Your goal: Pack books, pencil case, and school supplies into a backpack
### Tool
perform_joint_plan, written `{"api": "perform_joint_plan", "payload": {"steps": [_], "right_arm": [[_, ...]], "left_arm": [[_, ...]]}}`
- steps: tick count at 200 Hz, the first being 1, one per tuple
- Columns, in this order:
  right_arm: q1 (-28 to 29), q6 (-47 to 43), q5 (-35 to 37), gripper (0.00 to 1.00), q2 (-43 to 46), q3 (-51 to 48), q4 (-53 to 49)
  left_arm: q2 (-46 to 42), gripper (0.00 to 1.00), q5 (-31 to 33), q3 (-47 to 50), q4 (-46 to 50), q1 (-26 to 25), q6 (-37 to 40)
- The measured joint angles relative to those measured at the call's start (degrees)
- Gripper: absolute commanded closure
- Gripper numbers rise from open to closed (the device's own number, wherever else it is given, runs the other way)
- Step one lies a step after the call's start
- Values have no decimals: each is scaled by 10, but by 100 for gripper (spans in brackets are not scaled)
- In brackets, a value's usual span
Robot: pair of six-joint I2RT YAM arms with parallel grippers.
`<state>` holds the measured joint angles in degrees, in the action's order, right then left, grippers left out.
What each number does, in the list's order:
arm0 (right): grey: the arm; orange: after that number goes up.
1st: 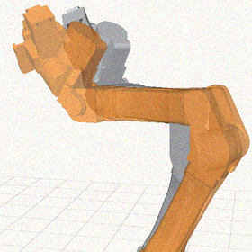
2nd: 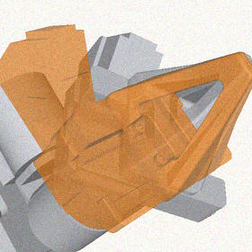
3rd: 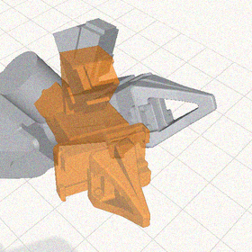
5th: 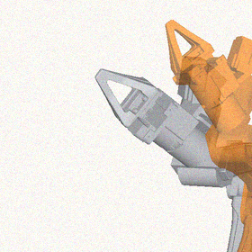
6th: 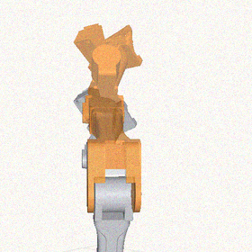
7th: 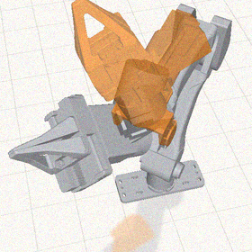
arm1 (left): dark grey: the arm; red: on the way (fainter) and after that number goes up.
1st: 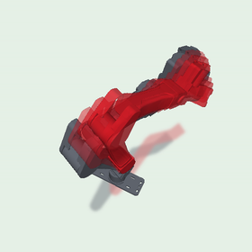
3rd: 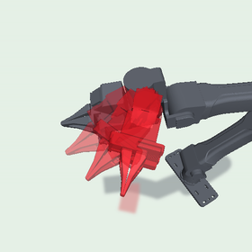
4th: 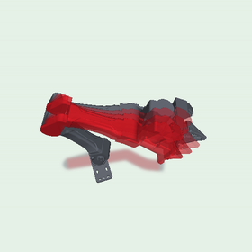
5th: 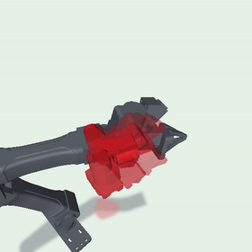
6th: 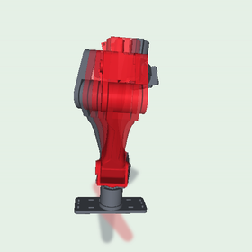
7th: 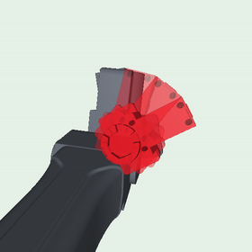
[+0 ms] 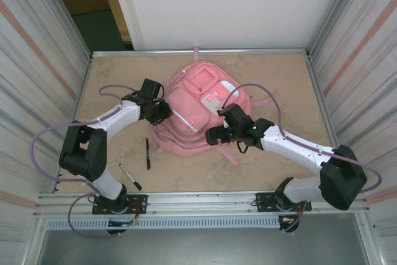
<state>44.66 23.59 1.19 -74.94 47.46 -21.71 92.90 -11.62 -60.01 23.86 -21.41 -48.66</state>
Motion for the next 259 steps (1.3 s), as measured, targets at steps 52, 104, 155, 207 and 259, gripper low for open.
{"api": "perform_joint_plan", "payload": {"steps": [52, 104, 155, 207, 259], "right_arm": [[-22, -142, -78, 1, -77, 4, 35], [-52, -249, -109, 2, -123, 45, 44], [-61, -306, -113, 10, -163, 67, 40], [-49, -362, -98, 13, -167, 64, 54], [-49, -414, -98, 13, -169, 38, 115]], "left_arm": [[-23, 100, -39, -13, 7, 1, -1], [-61, 100, -117, -19, 14, -1, -9], [-83, 76, -143, -18, 12, -2, -12], [-69, 54, -91, 5, 18, 9, -9], [37, 61, -78, -31, -1, 11, 4]]}}
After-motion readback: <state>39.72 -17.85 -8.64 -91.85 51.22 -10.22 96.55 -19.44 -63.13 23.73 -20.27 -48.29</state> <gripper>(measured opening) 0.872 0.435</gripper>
